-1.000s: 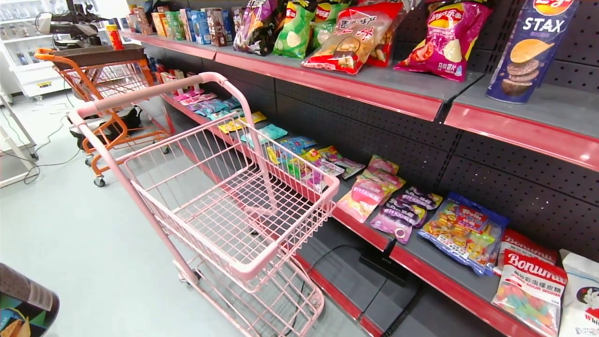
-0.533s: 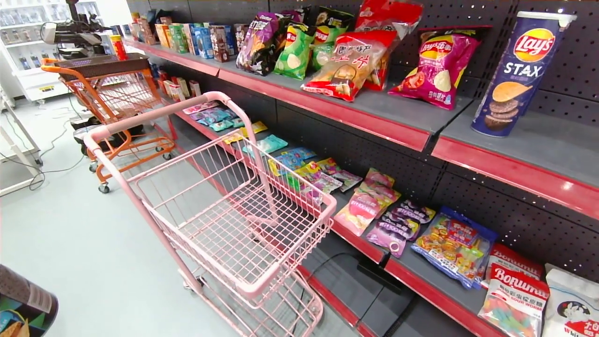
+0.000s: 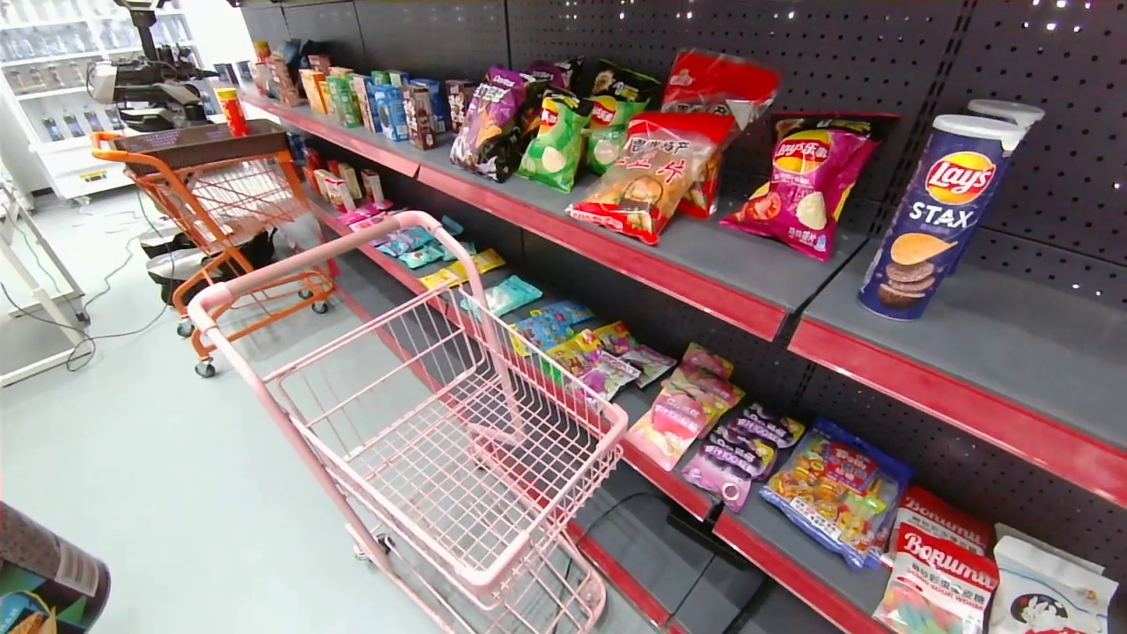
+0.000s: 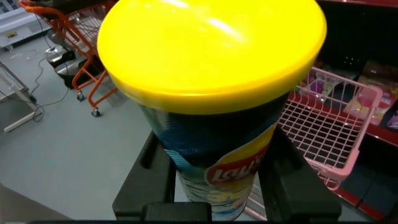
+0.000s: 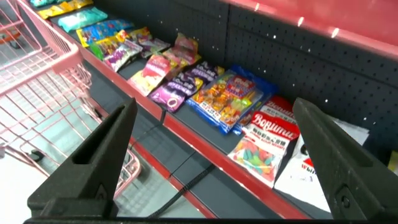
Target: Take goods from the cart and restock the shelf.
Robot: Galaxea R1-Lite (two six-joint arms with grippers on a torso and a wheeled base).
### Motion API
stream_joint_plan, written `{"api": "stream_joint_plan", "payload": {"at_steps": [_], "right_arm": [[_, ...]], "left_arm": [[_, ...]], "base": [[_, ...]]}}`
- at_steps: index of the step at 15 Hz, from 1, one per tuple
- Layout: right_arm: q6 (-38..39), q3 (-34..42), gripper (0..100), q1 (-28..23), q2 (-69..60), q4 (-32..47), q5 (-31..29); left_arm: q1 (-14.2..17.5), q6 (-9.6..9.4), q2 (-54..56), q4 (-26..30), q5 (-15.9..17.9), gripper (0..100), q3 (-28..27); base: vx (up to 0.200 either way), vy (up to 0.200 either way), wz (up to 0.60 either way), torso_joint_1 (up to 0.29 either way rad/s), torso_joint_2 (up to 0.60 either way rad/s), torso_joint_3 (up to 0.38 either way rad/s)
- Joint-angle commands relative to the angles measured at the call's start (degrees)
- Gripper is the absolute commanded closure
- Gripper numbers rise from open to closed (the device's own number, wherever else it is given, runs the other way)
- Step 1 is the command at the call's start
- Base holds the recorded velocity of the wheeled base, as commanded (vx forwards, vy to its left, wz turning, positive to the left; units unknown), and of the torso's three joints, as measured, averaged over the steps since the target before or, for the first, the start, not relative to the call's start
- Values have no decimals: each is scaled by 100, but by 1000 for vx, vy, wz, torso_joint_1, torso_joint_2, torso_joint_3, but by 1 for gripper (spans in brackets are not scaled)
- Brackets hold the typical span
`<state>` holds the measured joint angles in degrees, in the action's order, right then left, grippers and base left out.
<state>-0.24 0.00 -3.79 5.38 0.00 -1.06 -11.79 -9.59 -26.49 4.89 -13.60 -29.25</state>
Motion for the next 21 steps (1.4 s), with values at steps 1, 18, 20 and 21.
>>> {"api": "stream_joint_plan", "payload": {"at_steps": [1, 18, 20, 21], "right_arm": [[-2, 0, 0, 1, -1, 0, 1], [7, 0, 0, 1, -1, 0, 1], [7, 0, 0, 1, -1, 0, 1], [7, 0, 0, 1, -1, 0, 1]], "left_arm": [[1, -7, -5, 3, -2, 100, 7], [1, -807, 425, 12, 51, 100, 349], [-8, -790, 434, 3, 60, 100, 341], [-8, -754, 425, -5, 60, 100, 323]], "base": [[0, 0, 0, 232, -579, -354], [0, 0, 0, 181, -421, -247], [0, 0, 0, 44, -66, -44], [0, 0, 0, 0, 0, 0]]}}
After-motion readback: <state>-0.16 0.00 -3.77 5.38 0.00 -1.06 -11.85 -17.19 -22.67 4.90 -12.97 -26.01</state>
